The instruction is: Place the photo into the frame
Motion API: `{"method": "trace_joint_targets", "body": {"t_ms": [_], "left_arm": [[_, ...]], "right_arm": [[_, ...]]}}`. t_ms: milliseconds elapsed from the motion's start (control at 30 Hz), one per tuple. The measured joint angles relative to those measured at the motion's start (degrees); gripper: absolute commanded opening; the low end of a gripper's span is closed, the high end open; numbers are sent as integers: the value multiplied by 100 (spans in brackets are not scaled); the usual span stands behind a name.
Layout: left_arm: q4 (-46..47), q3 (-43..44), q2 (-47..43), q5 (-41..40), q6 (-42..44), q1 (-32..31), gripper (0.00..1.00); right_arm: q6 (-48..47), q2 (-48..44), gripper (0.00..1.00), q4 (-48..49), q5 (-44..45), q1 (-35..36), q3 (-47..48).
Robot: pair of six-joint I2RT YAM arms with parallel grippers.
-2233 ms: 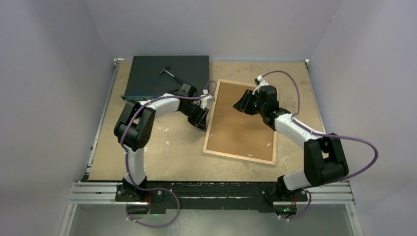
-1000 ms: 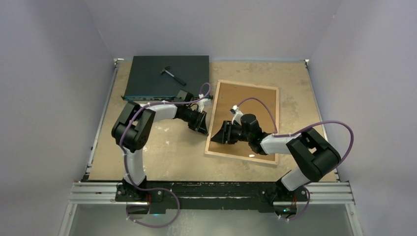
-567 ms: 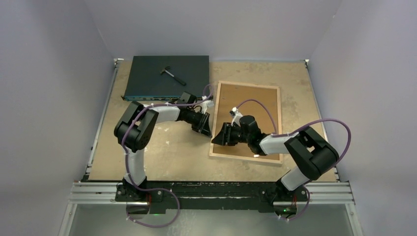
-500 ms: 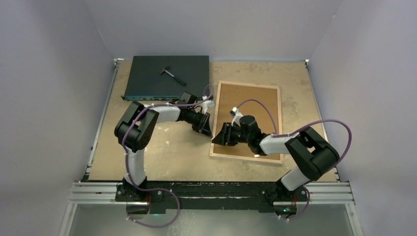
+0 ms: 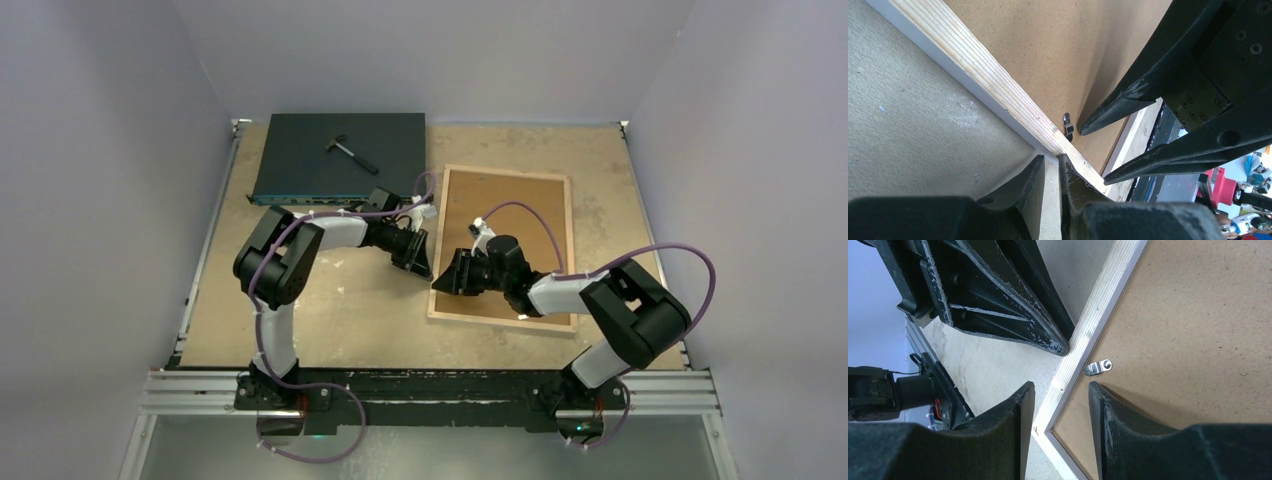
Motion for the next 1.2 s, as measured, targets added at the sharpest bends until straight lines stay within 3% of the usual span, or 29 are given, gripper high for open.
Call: {"method": "trace_joint_targets", "body": {"t_ms": [1200], "left_arm": [[-22, 4, 11, 39, 9, 0, 12]], "right_arm": [[48, 376, 42, 796, 400, 177, -35]]}}
